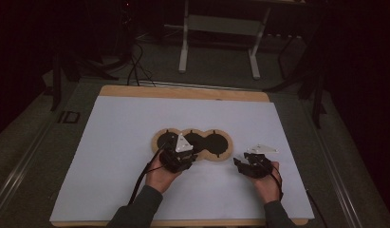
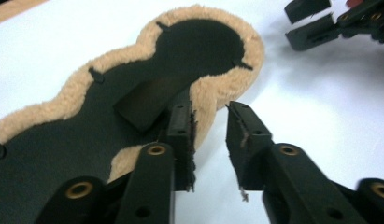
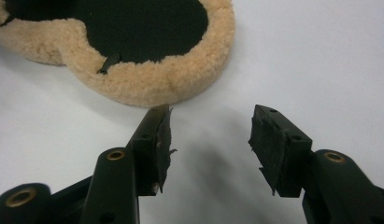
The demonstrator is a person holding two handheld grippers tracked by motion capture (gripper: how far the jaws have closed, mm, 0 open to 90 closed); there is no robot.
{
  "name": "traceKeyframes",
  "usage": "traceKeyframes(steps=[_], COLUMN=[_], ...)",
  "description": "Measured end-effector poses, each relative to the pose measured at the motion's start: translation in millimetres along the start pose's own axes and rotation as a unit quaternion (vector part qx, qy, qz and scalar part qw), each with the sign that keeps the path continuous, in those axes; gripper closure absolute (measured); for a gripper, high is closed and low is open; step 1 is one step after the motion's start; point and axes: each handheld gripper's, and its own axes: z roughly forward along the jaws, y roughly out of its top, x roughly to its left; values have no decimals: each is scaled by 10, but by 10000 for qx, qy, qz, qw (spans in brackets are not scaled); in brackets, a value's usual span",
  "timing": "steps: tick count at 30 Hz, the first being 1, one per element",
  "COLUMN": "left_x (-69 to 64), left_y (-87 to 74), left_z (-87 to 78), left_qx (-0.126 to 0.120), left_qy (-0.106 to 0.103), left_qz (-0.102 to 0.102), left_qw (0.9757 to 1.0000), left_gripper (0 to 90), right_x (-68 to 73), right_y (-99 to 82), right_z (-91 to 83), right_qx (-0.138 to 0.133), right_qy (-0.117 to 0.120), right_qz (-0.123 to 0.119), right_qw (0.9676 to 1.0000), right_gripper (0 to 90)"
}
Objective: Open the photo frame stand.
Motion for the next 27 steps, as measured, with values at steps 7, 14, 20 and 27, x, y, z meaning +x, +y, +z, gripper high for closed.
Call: traceKeyframes(steps=[7,14,20,27], left_x=[-3,51,117,139], left_y=[77,131,148,170], left_z=[-22,-12,44,187], left_qx=[-38,-96,16,288], left_qy=[74,237,382,456], left_qz=[297,461,534,745], left_qw=[9995,9986,9978,9958], left_gripper=[580,465,416,396], right_x=[-2,-3,-2,-4], right_y=[-2,-1,-2,-3], right_z=[2,2,4,5], right_qx=[-13,-18,-11,-12], right_qy=[22,30,36,39], right_qz=[28,40,45,49], right_qw=[10000,10000,10000,10000], right_gripper=[476,476,475,475])
